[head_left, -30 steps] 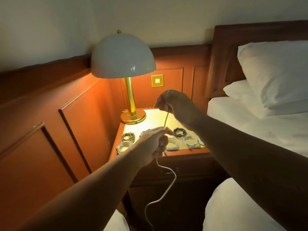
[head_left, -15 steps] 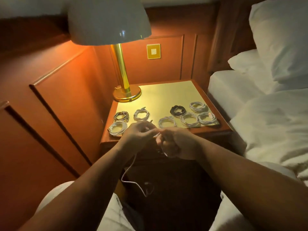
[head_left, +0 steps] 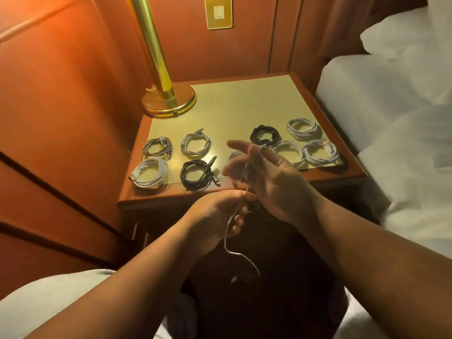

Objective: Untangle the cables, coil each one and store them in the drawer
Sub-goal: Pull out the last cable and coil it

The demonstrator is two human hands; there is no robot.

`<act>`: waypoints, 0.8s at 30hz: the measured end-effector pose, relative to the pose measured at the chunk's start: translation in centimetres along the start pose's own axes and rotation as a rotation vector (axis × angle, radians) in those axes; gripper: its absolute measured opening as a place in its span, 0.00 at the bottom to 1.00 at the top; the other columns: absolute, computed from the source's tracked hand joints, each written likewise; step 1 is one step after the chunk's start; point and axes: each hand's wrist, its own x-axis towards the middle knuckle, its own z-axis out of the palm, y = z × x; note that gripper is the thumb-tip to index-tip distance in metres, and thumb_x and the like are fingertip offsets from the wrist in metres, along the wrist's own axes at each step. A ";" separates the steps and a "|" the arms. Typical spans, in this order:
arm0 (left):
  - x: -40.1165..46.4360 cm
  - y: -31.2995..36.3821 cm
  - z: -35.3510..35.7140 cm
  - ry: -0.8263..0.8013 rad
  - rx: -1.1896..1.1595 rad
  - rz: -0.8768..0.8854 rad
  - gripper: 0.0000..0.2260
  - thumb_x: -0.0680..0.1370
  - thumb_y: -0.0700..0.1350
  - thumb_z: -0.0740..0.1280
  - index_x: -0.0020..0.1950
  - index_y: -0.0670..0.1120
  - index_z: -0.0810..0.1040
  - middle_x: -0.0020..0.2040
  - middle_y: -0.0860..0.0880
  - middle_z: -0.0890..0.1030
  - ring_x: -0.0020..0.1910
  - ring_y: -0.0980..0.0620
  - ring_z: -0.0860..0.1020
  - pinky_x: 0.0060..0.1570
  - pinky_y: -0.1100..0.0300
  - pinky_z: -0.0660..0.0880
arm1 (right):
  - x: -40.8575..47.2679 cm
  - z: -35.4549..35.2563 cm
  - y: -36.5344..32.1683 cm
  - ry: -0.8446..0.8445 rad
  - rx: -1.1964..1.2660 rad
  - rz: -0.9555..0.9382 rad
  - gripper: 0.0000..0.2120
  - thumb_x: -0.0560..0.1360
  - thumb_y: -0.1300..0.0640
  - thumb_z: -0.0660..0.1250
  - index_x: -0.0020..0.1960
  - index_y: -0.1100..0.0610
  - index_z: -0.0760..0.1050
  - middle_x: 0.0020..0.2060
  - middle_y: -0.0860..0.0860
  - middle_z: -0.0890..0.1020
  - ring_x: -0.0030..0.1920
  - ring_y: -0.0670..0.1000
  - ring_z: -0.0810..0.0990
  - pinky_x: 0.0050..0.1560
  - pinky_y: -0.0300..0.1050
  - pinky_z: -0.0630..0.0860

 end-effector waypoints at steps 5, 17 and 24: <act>0.7 1.6 -0.2 0.035 0.614 0.177 0.08 0.83 0.43 0.63 0.53 0.55 0.80 0.32 0.59 0.75 0.31 0.62 0.73 0.33 0.69 0.68 | 1.0 -2.1 0.6 0.063 -0.953 -0.146 0.10 0.83 0.52 0.61 0.56 0.45 0.80 0.57 0.48 0.83 0.58 0.44 0.81 0.57 0.43 0.79; 0.2 2.2 -1.5 0.275 0.732 0.456 0.10 0.73 0.54 0.74 0.46 0.49 0.81 0.36 0.53 0.81 0.34 0.62 0.78 0.35 0.67 0.72 | 0.6 -0.2 0.5 0.125 -0.486 0.494 0.33 0.81 0.34 0.46 0.34 0.56 0.74 0.26 0.51 0.70 0.26 0.49 0.67 0.32 0.46 0.65; -0.3 0.7 -0.1 0.088 0.130 0.216 0.13 0.73 0.57 0.72 0.46 0.48 0.82 0.37 0.50 0.80 0.37 0.54 0.77 0.43 0.55 0.69 | -1.1 -0.4 1.1 -0.174 0.535 0.621 0.26 0.83 0.40 0.48 0.40 0.57 0.72 0.21 0.47 0.65 0.22 0.46 0.56 0.24 0.38 0.55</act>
